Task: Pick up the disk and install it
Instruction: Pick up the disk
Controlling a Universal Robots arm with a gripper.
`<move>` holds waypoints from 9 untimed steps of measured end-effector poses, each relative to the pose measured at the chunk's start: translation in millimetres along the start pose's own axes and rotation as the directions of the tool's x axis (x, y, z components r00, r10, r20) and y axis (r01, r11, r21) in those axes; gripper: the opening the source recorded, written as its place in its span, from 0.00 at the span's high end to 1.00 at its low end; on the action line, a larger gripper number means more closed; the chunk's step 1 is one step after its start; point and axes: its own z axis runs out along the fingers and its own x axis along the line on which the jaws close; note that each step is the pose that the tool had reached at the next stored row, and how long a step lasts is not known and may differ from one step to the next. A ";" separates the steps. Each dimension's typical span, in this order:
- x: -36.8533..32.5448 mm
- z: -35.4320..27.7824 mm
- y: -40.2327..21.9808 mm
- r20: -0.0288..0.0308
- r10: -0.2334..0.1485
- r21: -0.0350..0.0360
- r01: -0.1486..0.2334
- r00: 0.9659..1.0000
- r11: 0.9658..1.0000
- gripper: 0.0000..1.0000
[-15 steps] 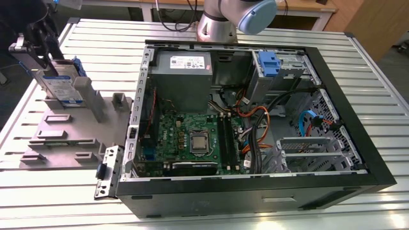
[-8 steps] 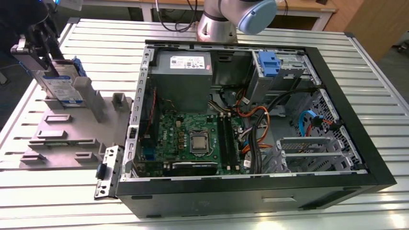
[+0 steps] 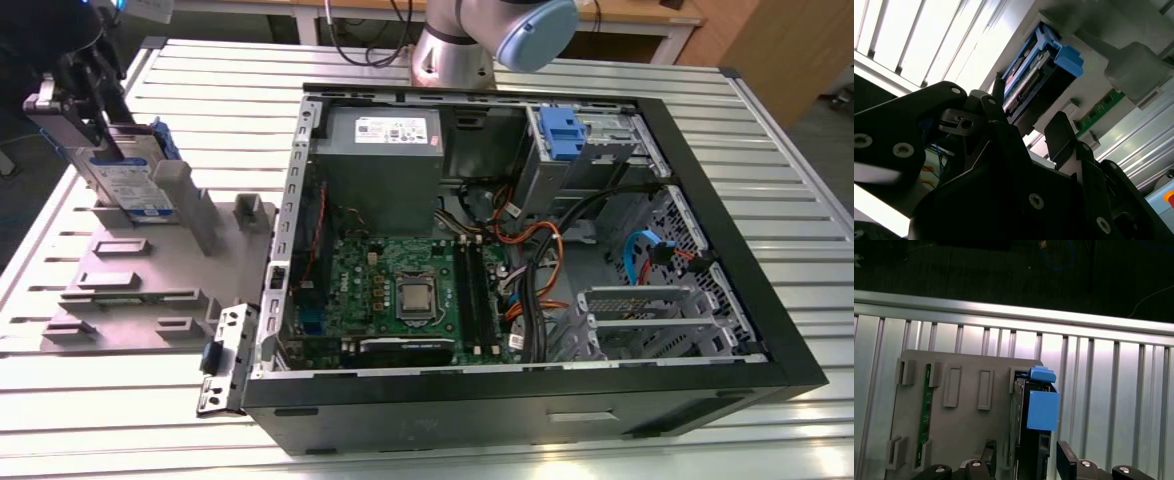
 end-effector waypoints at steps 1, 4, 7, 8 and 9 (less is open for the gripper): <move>-0.2 0.0 0.4 0.000 0.000 0.000 0.000 1.000 1.000 0.41; -0.8 0.5 3.1 0.000 0.002 0.003 -0.002 1.000 1.000 0.41; -0.9 1.0 3.3 0.001 0.021 0.004 -0.021 1.000 1.000 0.41; -0.9 1.3 3.4 0.002 0.035 0.004 -0.035 0.999 0.999 0.41; -0.9 1.4 3.4 0.002 0.048 0.004 -0.048 0.999 0.999 0.41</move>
